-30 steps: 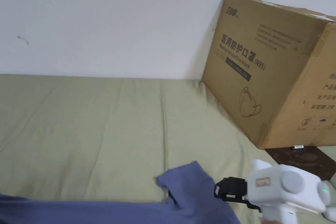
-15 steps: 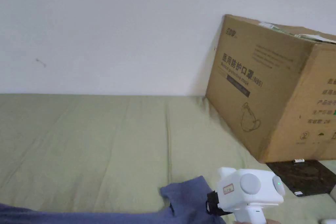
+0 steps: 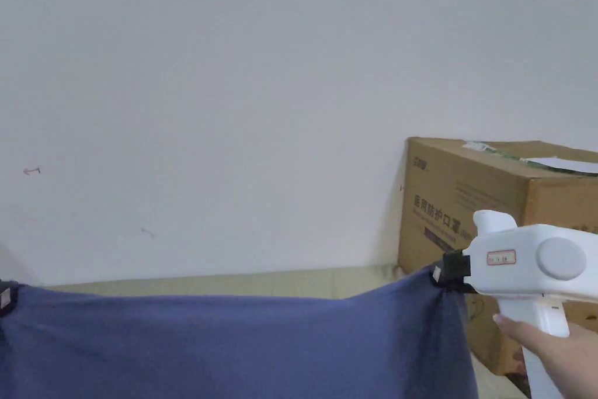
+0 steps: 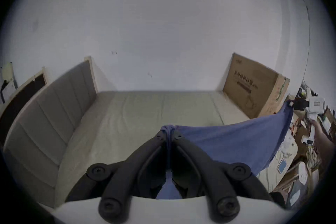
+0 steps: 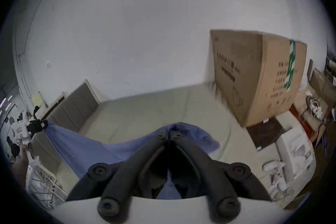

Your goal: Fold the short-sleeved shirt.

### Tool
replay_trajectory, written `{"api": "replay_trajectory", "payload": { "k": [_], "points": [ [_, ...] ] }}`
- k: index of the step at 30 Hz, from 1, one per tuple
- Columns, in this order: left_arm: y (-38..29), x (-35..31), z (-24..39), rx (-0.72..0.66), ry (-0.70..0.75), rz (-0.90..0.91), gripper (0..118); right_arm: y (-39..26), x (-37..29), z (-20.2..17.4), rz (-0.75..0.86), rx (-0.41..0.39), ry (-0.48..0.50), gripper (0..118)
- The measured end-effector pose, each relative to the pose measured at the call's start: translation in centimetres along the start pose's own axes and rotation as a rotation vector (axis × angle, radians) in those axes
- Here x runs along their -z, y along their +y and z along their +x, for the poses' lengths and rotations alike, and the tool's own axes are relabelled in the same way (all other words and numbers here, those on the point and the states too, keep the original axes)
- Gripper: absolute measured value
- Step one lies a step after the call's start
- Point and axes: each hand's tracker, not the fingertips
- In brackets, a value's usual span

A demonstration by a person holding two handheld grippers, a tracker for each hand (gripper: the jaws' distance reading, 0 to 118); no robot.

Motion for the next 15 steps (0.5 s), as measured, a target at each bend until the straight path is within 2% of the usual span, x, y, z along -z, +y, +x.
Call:
{"api": "replay_trajectory", "payload": {
  "k": [4,5,8,15],
  "points": [
    [4.3,-4.3,2.7,-0.007,0.004,0.060,2,5.3,-2.9,-1.7,0.074,0.004,0.007,0],
    [5.3,-4.9,2.9,-0.020,-0.003,0.076,2,6.6,-3.5,-2.3,0.096,-0.017,-0.007,0],
    [7.7,-4.7,3.1,-0.035,-0.007,0.107,2,9.9,-5.3,-4.0,0.153,-0.085,-0.063,0],
    [12.1,-2.5,2.6,-0.045,0.000,0.167,2,16.7,-4.8,-5.9,0.209,-0.127,-0.127,0]
  ]
}}
